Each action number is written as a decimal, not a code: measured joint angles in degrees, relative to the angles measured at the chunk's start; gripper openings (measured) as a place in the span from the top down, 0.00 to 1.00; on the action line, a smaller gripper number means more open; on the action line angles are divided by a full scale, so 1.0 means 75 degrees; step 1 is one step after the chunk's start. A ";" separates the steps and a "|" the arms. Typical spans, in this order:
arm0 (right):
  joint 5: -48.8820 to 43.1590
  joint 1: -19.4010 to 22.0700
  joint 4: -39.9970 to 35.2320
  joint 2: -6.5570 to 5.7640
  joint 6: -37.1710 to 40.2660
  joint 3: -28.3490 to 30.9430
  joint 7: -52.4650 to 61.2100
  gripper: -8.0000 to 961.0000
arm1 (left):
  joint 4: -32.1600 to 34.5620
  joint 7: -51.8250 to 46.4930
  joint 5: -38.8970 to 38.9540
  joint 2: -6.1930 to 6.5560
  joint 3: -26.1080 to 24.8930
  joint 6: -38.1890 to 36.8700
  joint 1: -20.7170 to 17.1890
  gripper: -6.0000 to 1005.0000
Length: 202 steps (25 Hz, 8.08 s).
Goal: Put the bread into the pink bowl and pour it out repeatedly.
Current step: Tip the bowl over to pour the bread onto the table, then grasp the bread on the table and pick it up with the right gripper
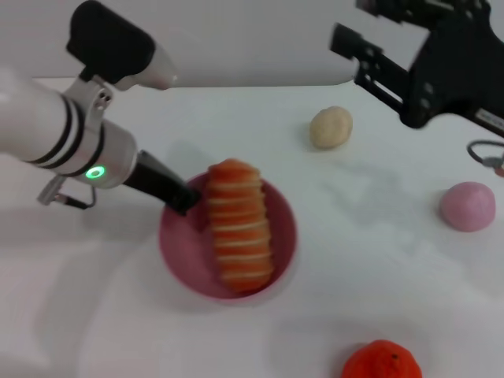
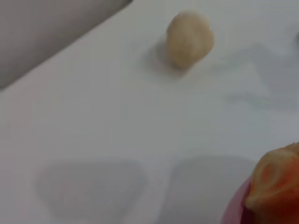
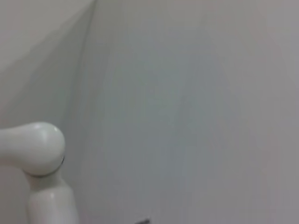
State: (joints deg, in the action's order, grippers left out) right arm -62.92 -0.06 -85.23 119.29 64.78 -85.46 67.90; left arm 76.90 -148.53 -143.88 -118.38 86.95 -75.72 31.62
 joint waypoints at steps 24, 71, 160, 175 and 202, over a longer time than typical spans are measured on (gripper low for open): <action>0.2393 0.0624 0.1969 -0.0019 0.0631 0.1170 -0.2070 0.55 | -0.0185 0.0087 0.0955 -0.0004 0.1851 0.3214 0.0319 0.95; 0.2946 0.0699 0.2638 -0.0012 0.1301 0.1248 -0.2471 0.55 | -0.2180 0.1349 0.0914 -0.0075 0.5395 1.1102 0.0269 0.95; -0.9848 -0.3983 -0.1376 -0.0043 0.4507 -0.1290 0.7154 0.25 | -0.1664 0.0188 -0.2581 0.0059 -0.2812 -0.1096 0.3951 0.95; -0.9461 -0.4695 0.0408 -0.0034 0.3268 -0.2288 0.6738 0.25 | -0.1465 0.0093 -0.2447 0.0036 -0.2770 -0.1169 0.3682 0.95; -0.8892 -0.5126 0.2124 -0.0003 0.2501 -0.2716 0.6215 0.25 | -0.1285 0.0093 -0.2495 0.0082 -0.2855 -0.1201 0.3586 0.95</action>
State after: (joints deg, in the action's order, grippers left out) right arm -129.61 -38.51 -69.30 119.27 83.54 -105.82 114.51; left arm 67.27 -147.83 -162.59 -117.77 65.53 -84.73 58.51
